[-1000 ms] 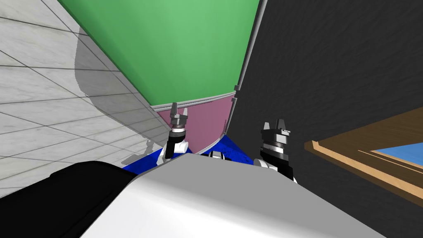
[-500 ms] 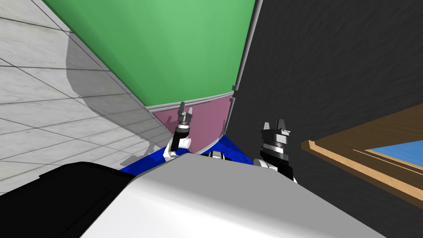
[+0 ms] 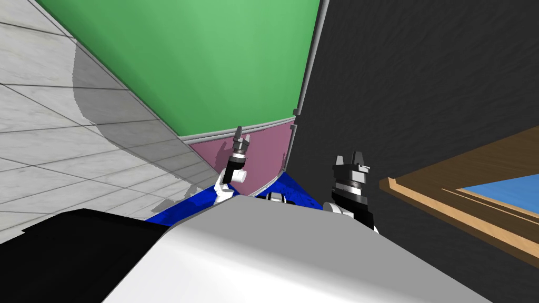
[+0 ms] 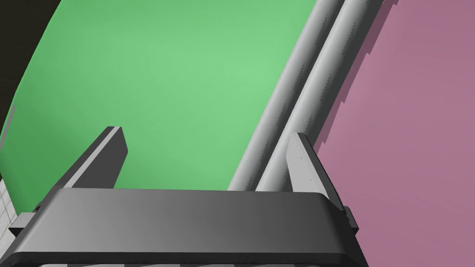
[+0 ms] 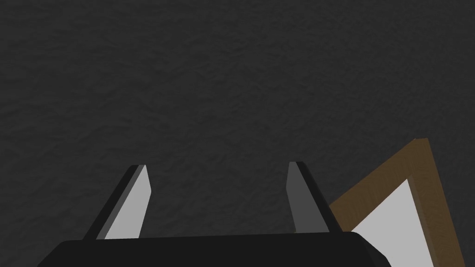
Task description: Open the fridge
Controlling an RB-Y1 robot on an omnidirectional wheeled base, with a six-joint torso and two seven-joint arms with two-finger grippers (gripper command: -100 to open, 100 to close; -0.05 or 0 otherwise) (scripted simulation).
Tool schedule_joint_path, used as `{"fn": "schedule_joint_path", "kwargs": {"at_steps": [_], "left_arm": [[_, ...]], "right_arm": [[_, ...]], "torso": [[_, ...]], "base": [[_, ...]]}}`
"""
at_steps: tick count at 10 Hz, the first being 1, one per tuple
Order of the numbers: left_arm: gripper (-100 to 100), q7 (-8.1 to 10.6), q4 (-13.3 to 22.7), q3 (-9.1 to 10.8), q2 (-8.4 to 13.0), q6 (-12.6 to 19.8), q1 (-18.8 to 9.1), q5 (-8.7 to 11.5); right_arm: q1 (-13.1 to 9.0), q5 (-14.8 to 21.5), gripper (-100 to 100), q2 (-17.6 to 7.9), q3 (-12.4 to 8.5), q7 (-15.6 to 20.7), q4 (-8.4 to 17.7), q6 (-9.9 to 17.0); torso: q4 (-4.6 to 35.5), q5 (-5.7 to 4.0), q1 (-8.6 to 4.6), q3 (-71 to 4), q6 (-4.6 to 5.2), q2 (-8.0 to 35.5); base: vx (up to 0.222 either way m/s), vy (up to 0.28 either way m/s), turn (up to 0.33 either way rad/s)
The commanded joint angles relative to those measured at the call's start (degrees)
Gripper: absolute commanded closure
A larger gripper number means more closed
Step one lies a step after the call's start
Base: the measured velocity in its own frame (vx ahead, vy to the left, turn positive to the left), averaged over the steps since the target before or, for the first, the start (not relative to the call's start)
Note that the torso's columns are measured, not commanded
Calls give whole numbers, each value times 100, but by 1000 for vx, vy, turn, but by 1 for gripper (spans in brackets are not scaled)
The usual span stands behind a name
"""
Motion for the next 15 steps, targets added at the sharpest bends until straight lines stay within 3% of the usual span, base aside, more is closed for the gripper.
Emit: {"fn": "schedule_joint_path", "kwargs": {"at_steps": [1,4,5,6,8,9,10,11,12,15], "left_arm": [[-100,-19,234,-94,49,218,-416,17],[-100,-46,631,-254,134,685,-944,52],[-100,-46,634,-254,134,685,-1118,52],[-100,-64,843,-336,174,926,-1266,67],[-100,-64,843,-336,174,926,-1495,67],[-100,-86,1056,-419,213,1170,-1706,80],[-100,-86,1056,-419,213,1170,-1851,80],[-100,-112,1275,-501,251,1415,-2046,90],[-100,-112,1275,-501,251,1415,-2242,90],[-100,-182,1725,-660,320,1900,-2772,98]], "right_arm": [[0,0,0,0,0,0,0,0],[0,0,0,0,0,0,0,0],[0,0,0,0,0,0,0,0],[0,0,0,0,0,0,0,0],[0,0,0,0,0,0,0,0],[0,0,0,0,0,0,0,0],[0,0,0,0,0,0,0,0],[0,0,0,0,0,0,0,0],[0,0,0,0,0,0,0,0],[0,0,0,0,0,0,0,0]], "torso": [[-1,0,-1,-1,1,-2],[0,0,-1,0,0,0],[-1,0,-1,-2,2,-3],[0,1,2,1,0,2],[1,0,2,2,0,4],[2,3,9,5,-1,8],[1,1,1,2,2,2],[0,0,-1,-1,1,-1],[-1,-1,-5,-2,2,-3],[0,1,1,0,-1,0]], "base": [[17,-34,-23],[26,-48,-33],[22,-41,-19],[25,-47,-31],[10,-29,-12],[11,-32,-37],[13,-31,-23],[16,-40,-44],[19,-37,-23],[29,-44,-31]]}}
